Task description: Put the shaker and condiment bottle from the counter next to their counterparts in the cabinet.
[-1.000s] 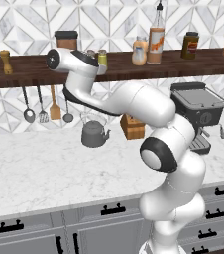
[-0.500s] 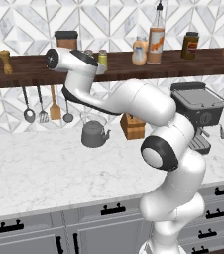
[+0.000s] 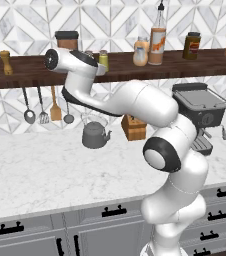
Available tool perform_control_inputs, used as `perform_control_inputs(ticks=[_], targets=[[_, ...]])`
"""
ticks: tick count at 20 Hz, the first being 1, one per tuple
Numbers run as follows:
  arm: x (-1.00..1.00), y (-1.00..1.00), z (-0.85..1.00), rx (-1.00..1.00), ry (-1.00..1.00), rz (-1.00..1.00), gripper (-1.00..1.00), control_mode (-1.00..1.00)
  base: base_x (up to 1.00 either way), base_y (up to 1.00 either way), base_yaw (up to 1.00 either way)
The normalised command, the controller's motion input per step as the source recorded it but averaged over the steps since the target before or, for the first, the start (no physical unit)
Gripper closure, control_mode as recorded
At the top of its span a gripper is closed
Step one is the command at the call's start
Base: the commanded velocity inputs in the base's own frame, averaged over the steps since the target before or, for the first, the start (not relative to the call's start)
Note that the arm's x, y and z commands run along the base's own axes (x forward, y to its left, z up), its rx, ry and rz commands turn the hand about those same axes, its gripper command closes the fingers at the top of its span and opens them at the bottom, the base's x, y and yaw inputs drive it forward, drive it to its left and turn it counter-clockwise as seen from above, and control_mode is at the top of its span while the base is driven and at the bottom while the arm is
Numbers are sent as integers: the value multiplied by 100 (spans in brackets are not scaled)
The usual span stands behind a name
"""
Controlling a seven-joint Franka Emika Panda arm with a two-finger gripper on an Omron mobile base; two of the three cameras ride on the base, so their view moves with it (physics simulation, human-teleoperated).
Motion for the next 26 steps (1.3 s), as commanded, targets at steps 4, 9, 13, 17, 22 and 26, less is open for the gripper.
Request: perform_control_inputs(ticks=[4,9,13,17,22,26], targets=[[-14,1,0,0,0,0,-100,-100,0,0,0],[-34,11,0,0,0,0,-100,-100,0,0,0],[-45,6,2,0,0,0,-100,-100,0,0,0],[-56,4,1,0,0,0,-100,-100,0,0,0],[-92,-2,0,0,0,0,-100,-100,0,0,0],[-100,-21,0,0,0,1,-100,-100,0,0,0]])
